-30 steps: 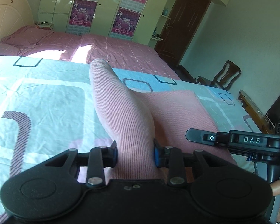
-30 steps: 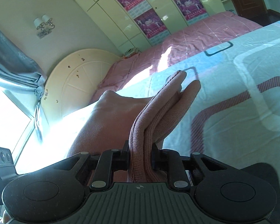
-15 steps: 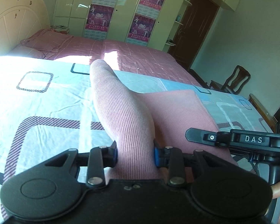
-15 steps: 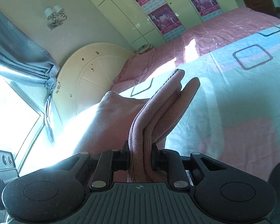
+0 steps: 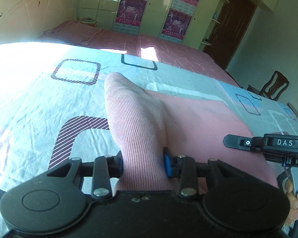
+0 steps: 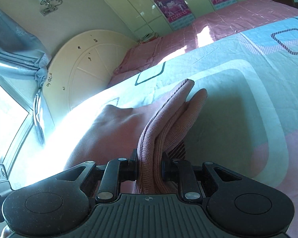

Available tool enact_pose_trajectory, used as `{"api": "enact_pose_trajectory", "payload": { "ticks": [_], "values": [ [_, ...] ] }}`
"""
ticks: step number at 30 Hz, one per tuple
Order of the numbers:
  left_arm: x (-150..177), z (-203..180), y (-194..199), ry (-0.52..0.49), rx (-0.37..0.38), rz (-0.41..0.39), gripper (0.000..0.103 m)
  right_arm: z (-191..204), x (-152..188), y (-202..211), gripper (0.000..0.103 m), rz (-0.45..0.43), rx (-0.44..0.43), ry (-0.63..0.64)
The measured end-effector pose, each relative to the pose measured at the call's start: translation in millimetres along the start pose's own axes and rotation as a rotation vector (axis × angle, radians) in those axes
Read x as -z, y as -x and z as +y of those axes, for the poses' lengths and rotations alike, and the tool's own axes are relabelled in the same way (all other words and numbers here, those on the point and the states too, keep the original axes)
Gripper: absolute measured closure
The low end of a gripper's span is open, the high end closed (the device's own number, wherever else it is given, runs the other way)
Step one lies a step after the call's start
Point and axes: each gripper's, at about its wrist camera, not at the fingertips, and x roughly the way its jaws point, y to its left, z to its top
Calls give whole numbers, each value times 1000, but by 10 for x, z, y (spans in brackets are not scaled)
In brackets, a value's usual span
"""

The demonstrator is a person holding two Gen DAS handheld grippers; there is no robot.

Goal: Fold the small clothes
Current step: 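Lift and fold the bundle end over with the right tool, then lay the folded end down and open the right tool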

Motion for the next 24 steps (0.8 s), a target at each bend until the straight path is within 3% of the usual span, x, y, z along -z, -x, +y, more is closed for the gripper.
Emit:
{"api": "enact_pose_trajectory", "payload": {
  "ticks": [4,5,8,11,13,16,20,24],
  "values": [
    [150,119,-71,4,-55,-18,25,-210,106,-85,83,50,61,-12],
    [163,138,-77,12,-50,-19,24,-246,128,-75,83,47,60,-19],
    [141,202,-49,47,-42,-9,23,-337,131,-16,83,48,33,-53],
    [25,116,144,19,-61,-71,34,-313,36,59,81,38,14,-67],
    [-87,56,217,0,-61,-120,34,-295,-38,81,74,22,20,-54],
    [-270,8,108,-6,-59,-124,38,-294,-161,-21,61,5,33,-89],
    [-367,0,-181,-6,-79,-86,44,-352,-301,-183,61,10,65,-120],
    [-332,81,-401,9,-110,-55,37,-298,-411,-361,66,0,144,-53]
  ]
}}
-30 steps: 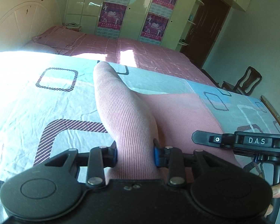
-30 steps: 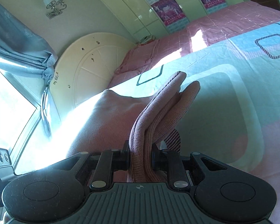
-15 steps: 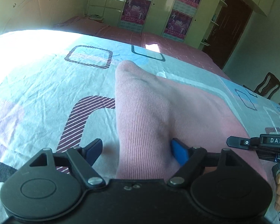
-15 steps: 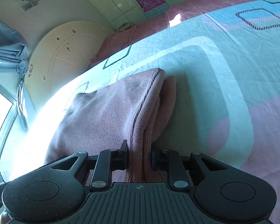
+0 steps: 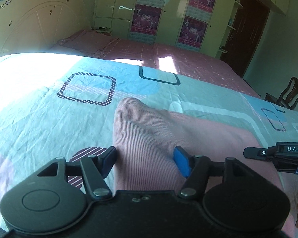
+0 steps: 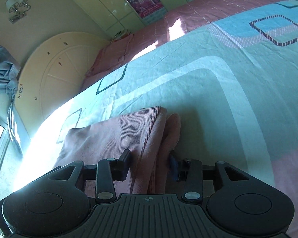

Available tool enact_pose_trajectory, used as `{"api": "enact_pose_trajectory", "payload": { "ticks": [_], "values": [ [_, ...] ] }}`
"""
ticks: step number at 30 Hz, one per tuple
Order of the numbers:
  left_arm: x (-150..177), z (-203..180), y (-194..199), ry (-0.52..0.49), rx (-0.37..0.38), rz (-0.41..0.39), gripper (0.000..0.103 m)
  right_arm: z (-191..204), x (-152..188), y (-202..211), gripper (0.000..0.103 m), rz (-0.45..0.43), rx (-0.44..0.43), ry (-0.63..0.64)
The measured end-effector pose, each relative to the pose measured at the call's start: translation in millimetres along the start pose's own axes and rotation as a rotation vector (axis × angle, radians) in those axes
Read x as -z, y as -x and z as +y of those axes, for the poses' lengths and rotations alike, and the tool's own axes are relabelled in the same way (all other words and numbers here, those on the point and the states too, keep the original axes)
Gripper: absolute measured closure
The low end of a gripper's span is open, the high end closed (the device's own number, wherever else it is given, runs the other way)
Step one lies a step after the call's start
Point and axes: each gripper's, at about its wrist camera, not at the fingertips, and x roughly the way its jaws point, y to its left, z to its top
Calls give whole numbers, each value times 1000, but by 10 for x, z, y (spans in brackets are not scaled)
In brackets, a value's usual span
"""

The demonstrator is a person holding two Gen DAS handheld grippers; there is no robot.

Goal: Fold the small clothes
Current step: 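Lay the folded end down and open the right tool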

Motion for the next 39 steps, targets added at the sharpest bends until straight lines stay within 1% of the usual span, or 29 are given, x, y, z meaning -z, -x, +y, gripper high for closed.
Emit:
{"api": "enact_pose_trajectory", "payload": {
  "ticks": [1,2,3,5,7,9,11,12,13,15,17,20,24,26,27,28,29,31,33,34,35,36,37,38,39],
  "values": [
    [18,23,-44,15,0,7,32,31,-15,-48,74,-7,37,41],
    [29,55,-83,36,2,15,28,37,-17,-84,74,-13,70,67],
    [26,83,-119,59,1,20,26,14,-14,-119,74,-13,85,74],
    [16,83,-94,60,-5,19,26,-14,-11,-101,74,-14,83,61],
    [23,29,34,15,-25,-9,28,20,4,-7,74,-21,86,89],
    [46,12,174,-1,-27,-27,29,45,35,118,73,-17,65,106],
    [89,16,316,10,-23,-30,32,59,119,279,61,-15,26,104],
    [119,24,377,13,-24,-31,32,65,166,349,44,-15,7,103],
    [160,26,446,15,-26,-33,32,91,234,442,34,-21,-12,108],
    [255,25,558,13,-19,-30,32,134,360,563,34,-14,-27,125],
    [371,17,651,8,-13,-11,33,168,513,642,34,10,-40,139],
    [537,-9,719,0,-3,22,33,191,689,683,34,40,-24,159],
    [681,-25,798,18,-4,25,33,73,906,672,34,88,9,138],
    [703,-25,832,34,4,33,33,23,961,707,36,93,-2,134],
    [724,-39,855,25,5,36,33,35,963,723,50,114,-21,123],
    [727,-61,871,11,3,36,33,30,952,724,70,144,-62,89],
    [711,-87,881,-5,-1,37,33,30,946,736,73,159,-79,72],
    [725,-110,917,-25,0,40,33,54,925,795,77,161,-88,84],
    [757,-89,941,-17,6,48,33,-4,897,929,80,150,-161,19],
    [781,-79,948,-10,9,52,33,-46,881,972,81,142,-182,-6],
    [812,-74,949,-9,11,56,33,-89,877,976,81,145,-177,-16],
    [844,-82,936,-18,11,62,33,-126,891,942,82,158,-132,4],
    [883,-96,898,-40,3,73,30,-139,924,884,82,172,-64,51],
    [923,-101,843,-52,2,96,30,-163,961,848,83,172,-39,79],
    [955,-90,807,-44,2,106,30,-199,973,850,83,163,-51,57]
  ]
}}
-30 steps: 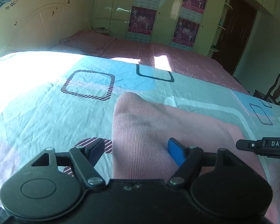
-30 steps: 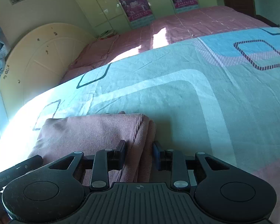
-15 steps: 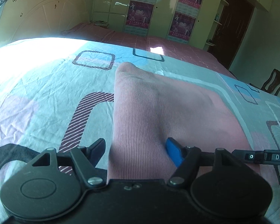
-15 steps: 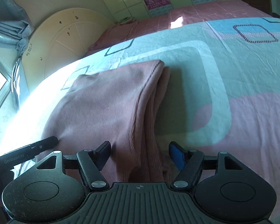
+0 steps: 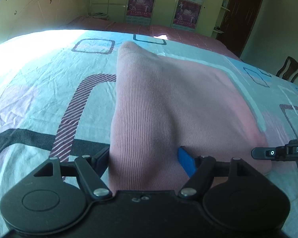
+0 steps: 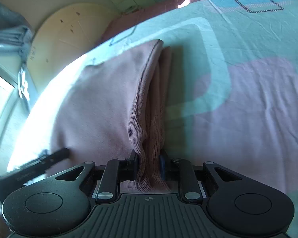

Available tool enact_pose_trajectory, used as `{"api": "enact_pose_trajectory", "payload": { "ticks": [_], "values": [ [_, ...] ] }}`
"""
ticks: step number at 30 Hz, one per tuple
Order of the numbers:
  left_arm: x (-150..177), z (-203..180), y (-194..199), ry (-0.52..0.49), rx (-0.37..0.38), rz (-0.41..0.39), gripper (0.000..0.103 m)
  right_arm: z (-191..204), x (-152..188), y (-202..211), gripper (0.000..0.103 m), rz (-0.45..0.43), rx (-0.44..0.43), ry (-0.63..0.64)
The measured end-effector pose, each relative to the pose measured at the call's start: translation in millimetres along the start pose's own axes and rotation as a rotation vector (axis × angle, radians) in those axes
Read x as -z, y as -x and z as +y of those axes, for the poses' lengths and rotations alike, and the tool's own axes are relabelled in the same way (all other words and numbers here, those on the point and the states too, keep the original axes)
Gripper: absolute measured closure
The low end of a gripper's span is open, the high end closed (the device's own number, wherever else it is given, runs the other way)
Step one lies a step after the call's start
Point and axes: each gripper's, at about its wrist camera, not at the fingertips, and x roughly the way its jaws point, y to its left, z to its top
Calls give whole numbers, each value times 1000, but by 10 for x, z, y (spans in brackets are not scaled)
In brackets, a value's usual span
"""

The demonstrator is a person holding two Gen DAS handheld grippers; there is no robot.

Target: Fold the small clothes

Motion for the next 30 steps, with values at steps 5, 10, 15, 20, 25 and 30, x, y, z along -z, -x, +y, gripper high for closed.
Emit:
{"api": "enact_pose_trajectory", "payload": {
  "ticks": [5,10,15,20,25,30],
  "values": [
    [3,-33,123,-14,-9,-16,32,197,36,209,82,-67,85,76],
    [93,-49,58,-7,-41,-4,29,656,233,254,82,-150,200,317],
    [44,-100,215,-18,-47,-15,30,512,307,170,82,-105,248,248],
    [12,-181,544,-43,-60,-63,13,682,433,479,80,-172,184,205],
    [42,-354,956,-77,-53,-98,5,951,663,830,27,-223,171,222],
    [134,-553,1436,-139,-116,-126,3,1048,827,1088,26,-171,97,167]
  ]
}}
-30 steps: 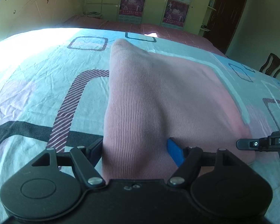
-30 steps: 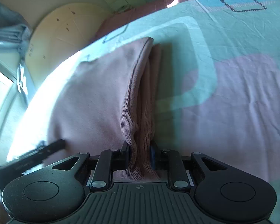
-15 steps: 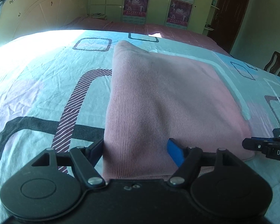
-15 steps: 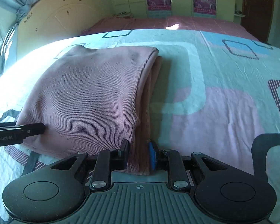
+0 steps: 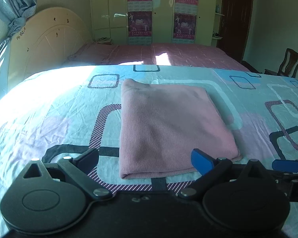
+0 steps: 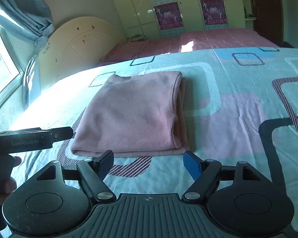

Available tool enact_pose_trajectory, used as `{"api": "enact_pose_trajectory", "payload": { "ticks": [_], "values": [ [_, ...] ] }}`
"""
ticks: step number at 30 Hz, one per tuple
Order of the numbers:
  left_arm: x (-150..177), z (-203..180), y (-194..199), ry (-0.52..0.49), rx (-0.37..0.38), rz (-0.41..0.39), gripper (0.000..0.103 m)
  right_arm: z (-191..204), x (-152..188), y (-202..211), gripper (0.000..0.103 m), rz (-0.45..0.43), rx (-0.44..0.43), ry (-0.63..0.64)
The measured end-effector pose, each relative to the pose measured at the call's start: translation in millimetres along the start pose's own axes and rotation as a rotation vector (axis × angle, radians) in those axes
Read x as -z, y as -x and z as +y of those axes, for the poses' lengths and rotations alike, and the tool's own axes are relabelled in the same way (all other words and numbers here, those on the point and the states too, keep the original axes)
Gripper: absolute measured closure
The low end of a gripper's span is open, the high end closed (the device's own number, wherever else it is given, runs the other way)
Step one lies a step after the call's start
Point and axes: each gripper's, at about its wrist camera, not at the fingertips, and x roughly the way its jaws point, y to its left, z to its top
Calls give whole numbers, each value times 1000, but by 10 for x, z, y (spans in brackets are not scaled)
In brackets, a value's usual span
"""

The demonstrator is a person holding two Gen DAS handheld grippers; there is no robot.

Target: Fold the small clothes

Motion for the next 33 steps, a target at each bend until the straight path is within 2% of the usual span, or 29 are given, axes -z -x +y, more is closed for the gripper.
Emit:
{"api": "enact_pose_trajectory", "payload": {
  "ticks": [3,5,7,12,14,15,19,22,24,27,33],
  "values": [
    [20,-90,366,-40,1,-60,1,53,33,192,21,39,-63,-33],
    [43,-152,583,-48,-31,-93,0,96,40,343,14,43,-78,-25],
    [49,-205,790,-27,-58,-113,0,142,69,526,8,19,-94,-7],
    [178,-261,1214,89,-77,-126,0,258,259,961,7,-24,-95,57],
    [274,-300,1367,123,-85,-125,0,330,389,1190,5,-58,-58,105],
    [342,-316,1444,131,-94,-128,0,362,443,1285,1,-74,-42,123],
    [561,-520,1801,106,-165,-130,1,507,735,1775,0,-173,25,210],
    [693,-621,2076,112,-140,-115,1,638,957,2120,0,-247,93,259],
    [798,-697,2279,108,-155,-133,1,692,1082,2315,0,-283,125,283],
    [907,-796,2523,92,-156,-148,1,742,1203,2522,0,-310,147,273],
    [1081,-894,2898,92,-153,-163,0,770,1312,2879,0,-363,112,213]
  ]
}}
